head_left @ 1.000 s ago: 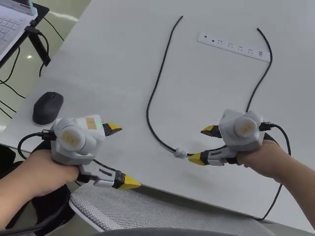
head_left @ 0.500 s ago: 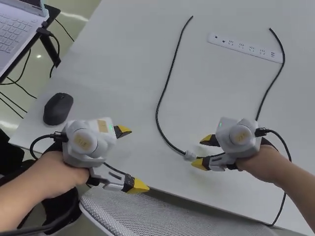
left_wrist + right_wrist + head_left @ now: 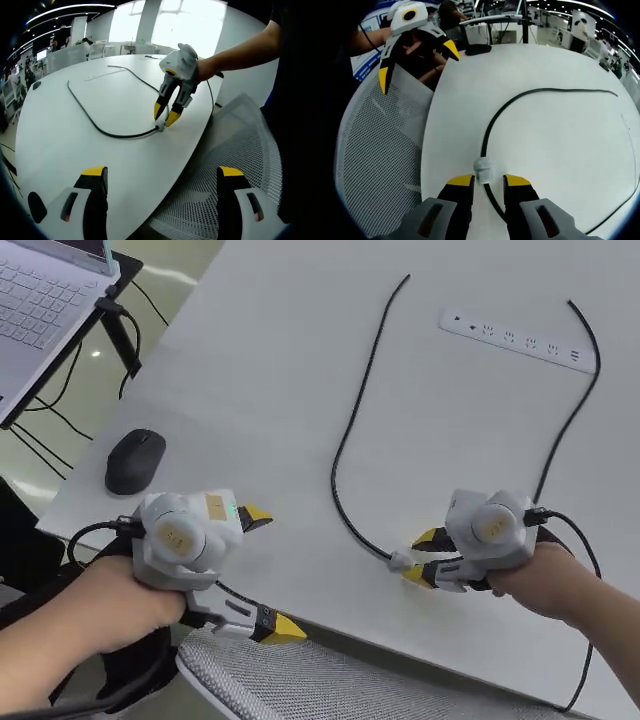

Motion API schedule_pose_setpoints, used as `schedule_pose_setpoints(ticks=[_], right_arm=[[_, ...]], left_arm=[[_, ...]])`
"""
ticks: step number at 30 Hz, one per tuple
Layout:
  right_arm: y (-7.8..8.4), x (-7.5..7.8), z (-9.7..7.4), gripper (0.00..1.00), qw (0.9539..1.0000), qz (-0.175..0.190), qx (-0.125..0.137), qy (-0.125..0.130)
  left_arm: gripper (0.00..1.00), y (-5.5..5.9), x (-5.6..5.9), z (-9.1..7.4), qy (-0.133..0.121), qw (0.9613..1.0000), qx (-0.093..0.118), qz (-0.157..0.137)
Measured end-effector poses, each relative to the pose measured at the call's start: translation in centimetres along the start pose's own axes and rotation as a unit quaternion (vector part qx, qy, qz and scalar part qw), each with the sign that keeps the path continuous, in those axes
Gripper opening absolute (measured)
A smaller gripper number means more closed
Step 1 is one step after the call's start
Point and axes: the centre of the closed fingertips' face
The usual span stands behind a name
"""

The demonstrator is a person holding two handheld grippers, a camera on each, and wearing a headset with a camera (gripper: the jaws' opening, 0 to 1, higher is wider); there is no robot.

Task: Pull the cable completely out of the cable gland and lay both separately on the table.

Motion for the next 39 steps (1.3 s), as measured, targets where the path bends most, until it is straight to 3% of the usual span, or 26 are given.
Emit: schedule_pose_setpoints(ticks=[7, 20, 26, 31, 39], right_arm=[[0.0, -0.5, 0.4, 0.10, 0.9999, -0.006, -0.006, -0.011], [0.1, -0.7, 0.4, 0.08, 0.9999, -0.004, -0.009, -0.002], [-0.5, -1.0, -0.7, 0.08, 0.9999, 0.011, -0.001, -0.003], [-0.6, -1.3, -1.6, 0.07, 0.9997, 0.025, 0.000, -0.002], [-1.9, -1.8, -3.8, 0.07, 0.9996, 0.022, 0.018, 0.003]], left_arm=[[0.89, -0.3, 0.0, -0.2, -0.002, 1.0000, 0.003, -0.003], [0.89, -0.6, 0.3, -0.2, -0.006, 0.9999, 0.014, -0.007], [0.88, -1.0, 0.5, -0.2, -0.005, 0.9998, 0.017, -0.002], [0.88, -1.8, 0.5, -0.2, -0.007, 0.9998, 0.020, 0.006], [0.87, -4.0, 0.5, 0.0, -0.002, 0.9992, 0.032, 0.022]])
Point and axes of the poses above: the centre of the closed fingertips' face, and the gripper's own axes: z roughly forward along the fingers, x roughly to its right, y roughly out of its underside, and after that the axes turned 5 degrees about z, right-handed
